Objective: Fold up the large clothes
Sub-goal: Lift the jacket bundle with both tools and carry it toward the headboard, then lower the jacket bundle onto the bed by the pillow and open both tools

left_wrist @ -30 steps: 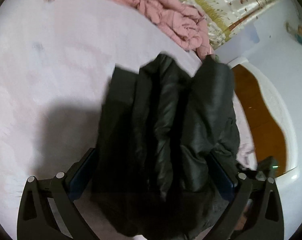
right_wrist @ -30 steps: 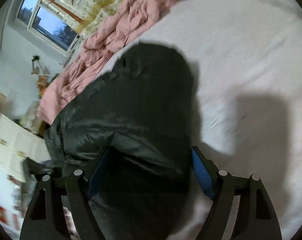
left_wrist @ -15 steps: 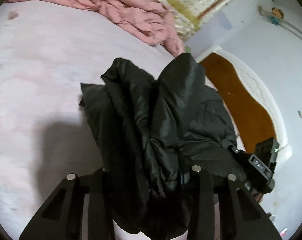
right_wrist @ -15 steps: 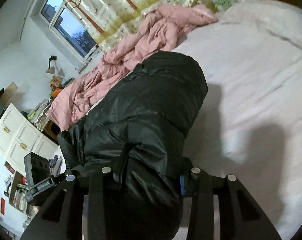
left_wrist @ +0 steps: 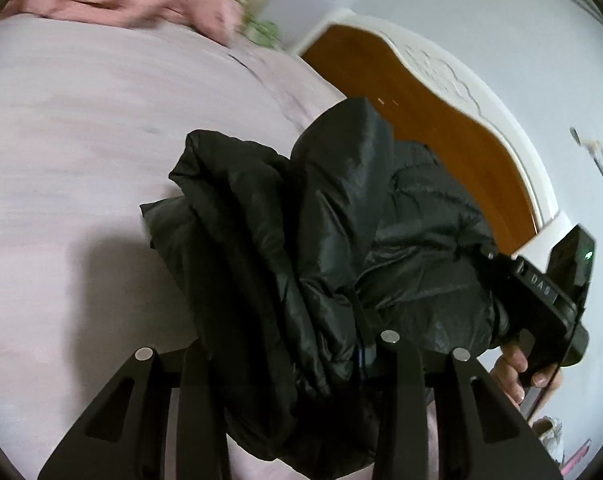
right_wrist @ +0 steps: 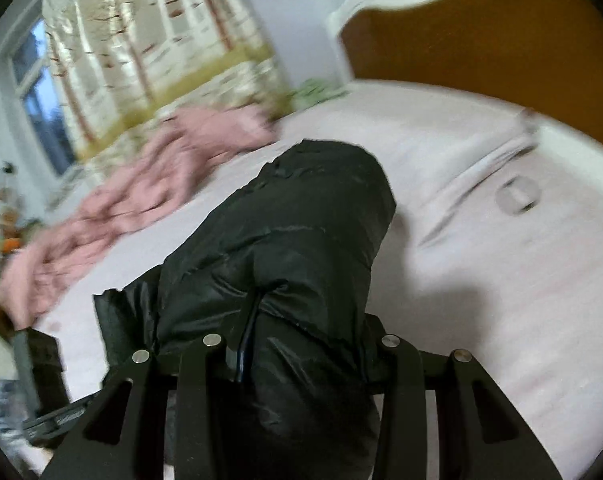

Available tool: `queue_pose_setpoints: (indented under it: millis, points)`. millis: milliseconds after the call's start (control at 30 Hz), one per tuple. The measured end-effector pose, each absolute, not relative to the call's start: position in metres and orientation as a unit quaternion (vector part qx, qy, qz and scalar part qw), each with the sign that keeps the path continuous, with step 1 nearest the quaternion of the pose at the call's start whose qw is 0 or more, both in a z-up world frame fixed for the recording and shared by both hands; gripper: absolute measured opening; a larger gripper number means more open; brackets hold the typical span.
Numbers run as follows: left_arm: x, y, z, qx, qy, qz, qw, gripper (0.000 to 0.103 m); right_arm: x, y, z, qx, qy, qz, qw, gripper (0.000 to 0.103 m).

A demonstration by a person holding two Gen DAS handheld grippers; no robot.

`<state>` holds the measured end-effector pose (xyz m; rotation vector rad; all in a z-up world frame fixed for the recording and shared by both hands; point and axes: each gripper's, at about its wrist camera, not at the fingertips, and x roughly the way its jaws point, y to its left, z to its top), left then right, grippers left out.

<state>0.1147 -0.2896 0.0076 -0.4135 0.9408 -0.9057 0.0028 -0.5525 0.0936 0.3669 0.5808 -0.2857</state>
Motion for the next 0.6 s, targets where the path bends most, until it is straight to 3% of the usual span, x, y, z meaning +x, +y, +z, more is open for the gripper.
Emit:
queue_pose_setpoints:
  millis: [267,467,533,600]
  points:
    - [0.099,-0.432,0.009,-0.151,0.414,-0.465,0.768,0.034,-0.010,-0.640,0.123,0.095,0.241,-0.258,0.931,0.039]
    - [0.118,-0.497,0.014,-0.122,0.406,-0.491,0.761,0.035,-0.013,-0.695,0.112,0.074,0.232,-0.359,0.901,0.040]
    - [0.124,-0.507,0.018,-0.111,0.412,-0.490,0.760,0.042,-0.006,-0.702,0.100,0.027,0.258,-0.418,0.871,0.043]
    - [0.128,-0.504,0.021,-0.123,0.428,-0.483,0.754,0.063,-0.004,-0.703,0.093,-0.005,0.268,-0.446,0.854,0.050]
